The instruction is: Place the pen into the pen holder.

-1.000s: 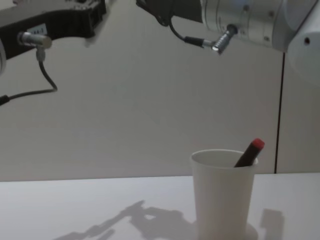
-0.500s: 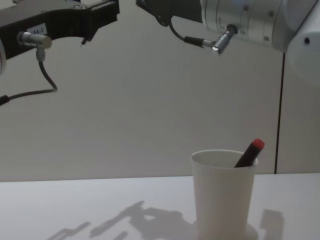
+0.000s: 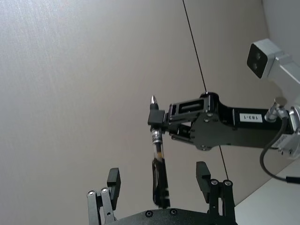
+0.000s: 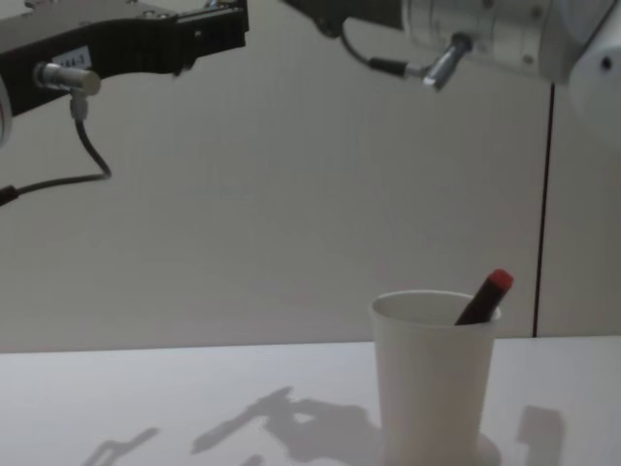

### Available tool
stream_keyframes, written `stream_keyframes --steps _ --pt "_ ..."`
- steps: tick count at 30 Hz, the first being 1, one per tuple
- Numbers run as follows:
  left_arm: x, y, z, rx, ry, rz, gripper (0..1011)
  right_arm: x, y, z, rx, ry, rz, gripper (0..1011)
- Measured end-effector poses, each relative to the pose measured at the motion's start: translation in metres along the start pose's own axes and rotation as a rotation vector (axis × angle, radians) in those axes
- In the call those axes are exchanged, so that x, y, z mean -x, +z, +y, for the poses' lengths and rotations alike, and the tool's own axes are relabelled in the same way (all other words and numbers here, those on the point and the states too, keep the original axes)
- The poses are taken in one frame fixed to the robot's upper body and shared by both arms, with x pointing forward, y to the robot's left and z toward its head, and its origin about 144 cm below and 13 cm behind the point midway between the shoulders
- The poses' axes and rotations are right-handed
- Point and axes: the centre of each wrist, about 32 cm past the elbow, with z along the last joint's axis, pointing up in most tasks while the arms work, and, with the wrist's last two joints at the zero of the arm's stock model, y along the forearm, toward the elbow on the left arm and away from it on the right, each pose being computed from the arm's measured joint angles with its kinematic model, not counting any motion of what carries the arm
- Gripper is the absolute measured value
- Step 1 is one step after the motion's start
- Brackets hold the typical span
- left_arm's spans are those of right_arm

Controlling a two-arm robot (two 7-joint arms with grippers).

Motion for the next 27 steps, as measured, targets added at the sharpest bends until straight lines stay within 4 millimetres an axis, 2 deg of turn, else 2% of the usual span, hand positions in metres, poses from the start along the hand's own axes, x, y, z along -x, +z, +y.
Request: stream_keyframes --steps 11,18,27 --pt "0.0 0.0 0.0 0.0 0.0 0.0 1001 0.007 0.038 -0.011 -0.039 -0.053 -0.128 144" --pt "0.0 0.0 0.0 0.0 0.0 0.0 1001 0.014 0.066 -0.025 -0.03 -0.111 -0.235 144" --pt "0.0 0.0 0.0 0.0 0.0 0.0 1001 0.02 0.087 -0.04 0.022 -0.166 -0.342 144"
